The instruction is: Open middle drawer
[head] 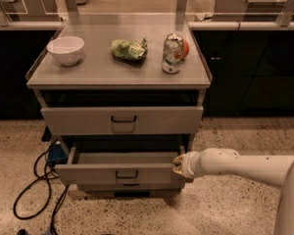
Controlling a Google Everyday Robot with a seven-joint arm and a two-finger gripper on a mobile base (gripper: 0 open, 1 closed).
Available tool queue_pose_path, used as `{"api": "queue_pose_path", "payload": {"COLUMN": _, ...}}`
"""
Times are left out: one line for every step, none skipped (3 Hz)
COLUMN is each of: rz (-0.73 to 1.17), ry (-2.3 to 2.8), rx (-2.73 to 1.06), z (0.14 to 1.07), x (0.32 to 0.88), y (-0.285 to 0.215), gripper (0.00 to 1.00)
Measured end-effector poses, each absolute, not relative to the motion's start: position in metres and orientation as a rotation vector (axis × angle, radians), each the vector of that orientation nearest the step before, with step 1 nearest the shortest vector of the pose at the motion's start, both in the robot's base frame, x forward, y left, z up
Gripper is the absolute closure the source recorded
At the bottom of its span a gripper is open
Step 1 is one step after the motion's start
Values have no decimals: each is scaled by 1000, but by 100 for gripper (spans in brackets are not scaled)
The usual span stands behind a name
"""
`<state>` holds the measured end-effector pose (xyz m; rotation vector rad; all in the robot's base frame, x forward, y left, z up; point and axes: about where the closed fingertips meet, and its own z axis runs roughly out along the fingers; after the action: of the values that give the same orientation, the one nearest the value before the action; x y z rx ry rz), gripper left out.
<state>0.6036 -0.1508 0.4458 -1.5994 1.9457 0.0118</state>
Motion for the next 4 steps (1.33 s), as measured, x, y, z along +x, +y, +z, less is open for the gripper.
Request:
{"api": "queue_pose_path", "payload": {"rz": 10, "ry": 1952, "rx": -1602, "z": 440, "x": 583, "y": -154, "gripper": 100}}
{"api": "queue_pose_path", "payload": {"rz": 10, "ry": 1952, "rx": -1603, "z": 440, "x": 583, "y": -154, "gripper": 84}}
{"api": "queue_pose_path", "payload": {"rz": 10, "ry": 1952, "rx": -1603, "z": 440, "x": 583, "y": -154, "gripper": 60}}
{"api": "queue_pose_path", "payload": {"rz": 10, "ry": 1952, "rx": -1603, "z": 440, "x": 583, "y": -154, "gripper": 37}}
